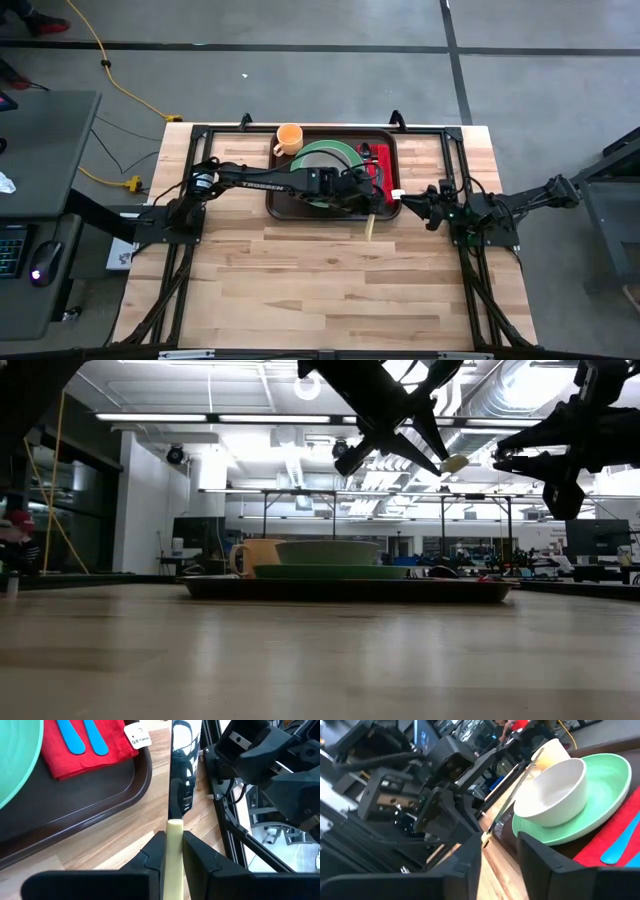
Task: Set up tray
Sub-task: Put the yellow knife on top of the red napkin to the right of the blue fork
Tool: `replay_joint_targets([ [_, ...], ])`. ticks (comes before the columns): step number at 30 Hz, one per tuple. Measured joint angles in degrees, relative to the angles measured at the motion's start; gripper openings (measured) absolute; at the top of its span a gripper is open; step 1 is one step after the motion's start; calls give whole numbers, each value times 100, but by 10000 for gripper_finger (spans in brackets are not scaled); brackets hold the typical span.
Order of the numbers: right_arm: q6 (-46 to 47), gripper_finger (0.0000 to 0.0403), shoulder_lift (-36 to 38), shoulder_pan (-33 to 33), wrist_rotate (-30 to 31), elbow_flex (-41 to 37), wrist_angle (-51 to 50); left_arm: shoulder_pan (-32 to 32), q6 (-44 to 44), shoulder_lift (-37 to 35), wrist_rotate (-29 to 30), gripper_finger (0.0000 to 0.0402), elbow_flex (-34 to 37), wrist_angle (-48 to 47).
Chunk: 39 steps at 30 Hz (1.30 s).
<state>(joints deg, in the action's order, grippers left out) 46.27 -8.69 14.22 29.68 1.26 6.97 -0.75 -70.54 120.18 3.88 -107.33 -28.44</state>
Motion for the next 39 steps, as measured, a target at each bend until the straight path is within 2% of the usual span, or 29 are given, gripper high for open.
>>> replay_joint_targets([
  [7, 27, 154, -350, 0, 321, 2, 537, 2, 0, 0, 33, 85, 0, 1],
  [14, 329, 173, -1282, -248, 372, 4, 1064, 2, -4, 0, 76, 85, 0, 0],
  [23, 390, 174, -2541, -1169, -337, 25, 2294, 13, -4, 0, 79, 85, 0, -6],
  [31, 315, 170, -3424, -1906, -1109, 546, 2335, 13, -4, 0, 90, 85, 0, -18],
  [39, 171, 167, -4085, -2318, -1686, 1000, 2233, 14, -4, 0, 90, 85, 2, -241],
])
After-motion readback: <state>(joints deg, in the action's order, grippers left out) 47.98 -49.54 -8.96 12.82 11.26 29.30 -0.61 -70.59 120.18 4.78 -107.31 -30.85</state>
